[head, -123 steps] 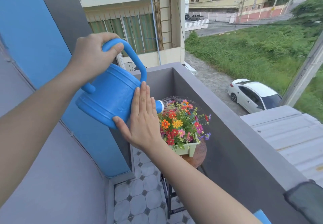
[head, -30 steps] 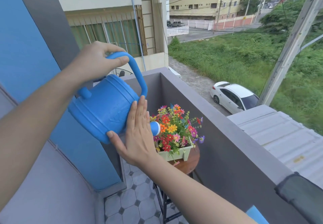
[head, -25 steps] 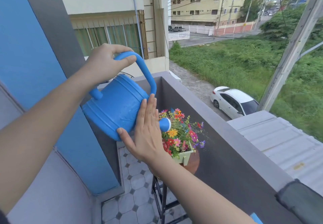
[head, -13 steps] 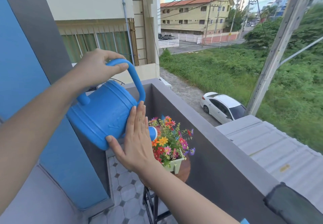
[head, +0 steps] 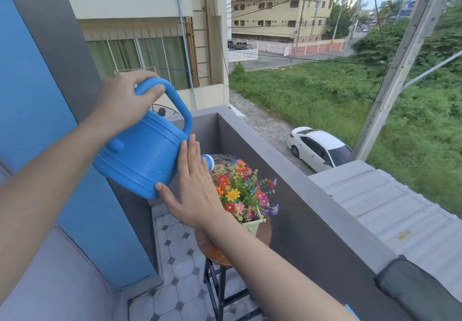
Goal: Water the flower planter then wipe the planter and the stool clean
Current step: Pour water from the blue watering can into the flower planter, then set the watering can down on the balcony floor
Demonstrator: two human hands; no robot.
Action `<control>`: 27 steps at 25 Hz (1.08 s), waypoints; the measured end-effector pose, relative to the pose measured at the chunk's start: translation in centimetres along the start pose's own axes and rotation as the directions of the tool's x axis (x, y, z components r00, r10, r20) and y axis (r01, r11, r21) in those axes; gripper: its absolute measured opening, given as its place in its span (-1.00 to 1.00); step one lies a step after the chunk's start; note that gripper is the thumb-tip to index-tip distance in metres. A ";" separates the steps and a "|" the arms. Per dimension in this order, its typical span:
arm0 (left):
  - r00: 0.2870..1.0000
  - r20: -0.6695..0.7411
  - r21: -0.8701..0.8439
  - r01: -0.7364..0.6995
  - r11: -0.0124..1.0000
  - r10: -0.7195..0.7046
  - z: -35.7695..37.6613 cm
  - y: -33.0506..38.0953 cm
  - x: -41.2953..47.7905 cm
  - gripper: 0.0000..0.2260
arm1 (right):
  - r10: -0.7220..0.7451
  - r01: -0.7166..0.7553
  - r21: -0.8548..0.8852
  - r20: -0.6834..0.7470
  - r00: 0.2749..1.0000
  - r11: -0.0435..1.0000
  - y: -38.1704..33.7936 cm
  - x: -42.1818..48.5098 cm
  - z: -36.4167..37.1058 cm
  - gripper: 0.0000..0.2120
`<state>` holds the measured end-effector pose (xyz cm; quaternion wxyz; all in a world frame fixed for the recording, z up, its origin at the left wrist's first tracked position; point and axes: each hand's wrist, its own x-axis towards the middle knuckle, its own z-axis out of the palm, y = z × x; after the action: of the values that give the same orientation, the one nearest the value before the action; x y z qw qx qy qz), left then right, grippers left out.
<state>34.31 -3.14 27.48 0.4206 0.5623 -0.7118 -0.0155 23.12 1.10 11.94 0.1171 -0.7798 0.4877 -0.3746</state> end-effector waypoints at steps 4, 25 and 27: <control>0.991 -0.001 -0.103 0.130 0.986 -0.131 -0.2 -4.2 -1.4 -0.79 | -0.046 0.048 0.099 -0.021 0.999 0.994 -0.7 -1.2 1.0 -0.16; 0.776 -0.256 -0.558 0.368 0.743 -0.577 11.8 -26.4 -27.5 -0.43 | -0.068 0.026 0.143 0.293 0.954 0.989 5.9 -8.0 23.9 -0.32; 0.734 -0.272 -0.585 0.388 0.712 -0.623 15.5 -30.4 -31.9 -0.43 | -0.100 0.060 0.123 0.359 0.928 0.991 8.9 -10.3 29.1 -0.31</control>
<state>49.14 4.66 -16.17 0.6800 0.6013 -0.3777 -0.1830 34.95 0.12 -17.88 0.2328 -0.8473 0.4040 -0.2543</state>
